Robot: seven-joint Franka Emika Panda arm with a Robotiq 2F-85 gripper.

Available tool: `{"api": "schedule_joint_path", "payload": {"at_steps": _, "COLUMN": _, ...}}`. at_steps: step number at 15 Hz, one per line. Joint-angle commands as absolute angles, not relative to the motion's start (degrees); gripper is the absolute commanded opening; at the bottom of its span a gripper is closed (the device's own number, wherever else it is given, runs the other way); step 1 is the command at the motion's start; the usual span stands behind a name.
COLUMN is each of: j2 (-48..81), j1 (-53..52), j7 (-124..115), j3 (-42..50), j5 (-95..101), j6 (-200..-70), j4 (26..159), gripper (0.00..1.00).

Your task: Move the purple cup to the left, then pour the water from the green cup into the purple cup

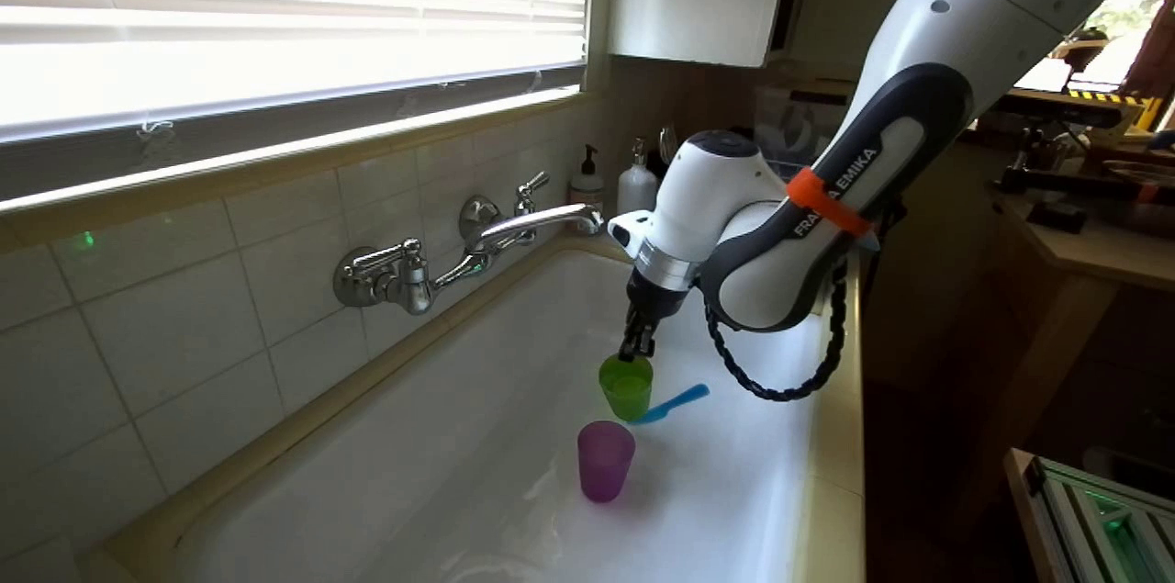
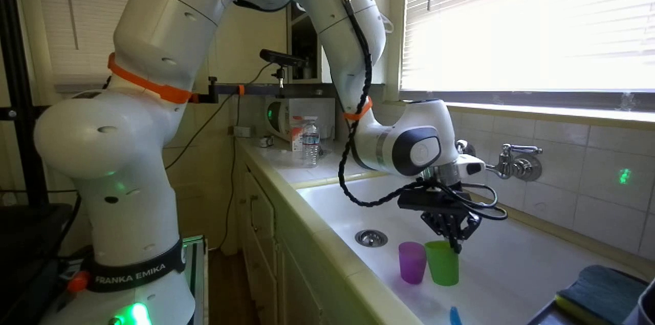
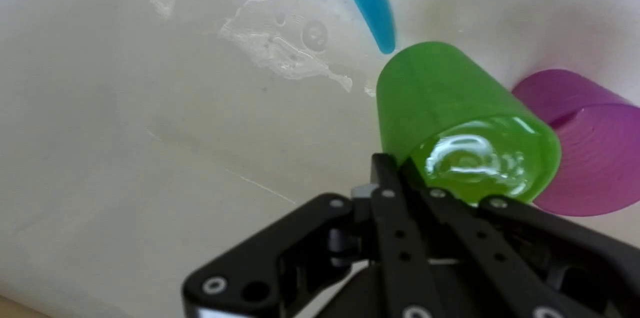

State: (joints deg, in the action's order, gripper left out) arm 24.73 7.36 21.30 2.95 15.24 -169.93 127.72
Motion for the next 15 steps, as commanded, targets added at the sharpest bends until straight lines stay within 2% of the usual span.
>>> {"api": "schedule_joint_path", "payload": {"at_steps": 1, "j2": 22.3, "j1": 4.1, "j7": 20.3, "j3": 5.9, "j5": 18.9, "j6": -166.6, "j4": 128.9, "gripper": 0.01}}
{"api": "schedule_joint_path", "payload": {"at_steps": 15, "j2": 21.8, "j1": -1.7, "j7": 17.0, "j3": 9.4, "j5": 26.9, "j6": -160.0, "j4": 126.7, "gripper": 0.01}}
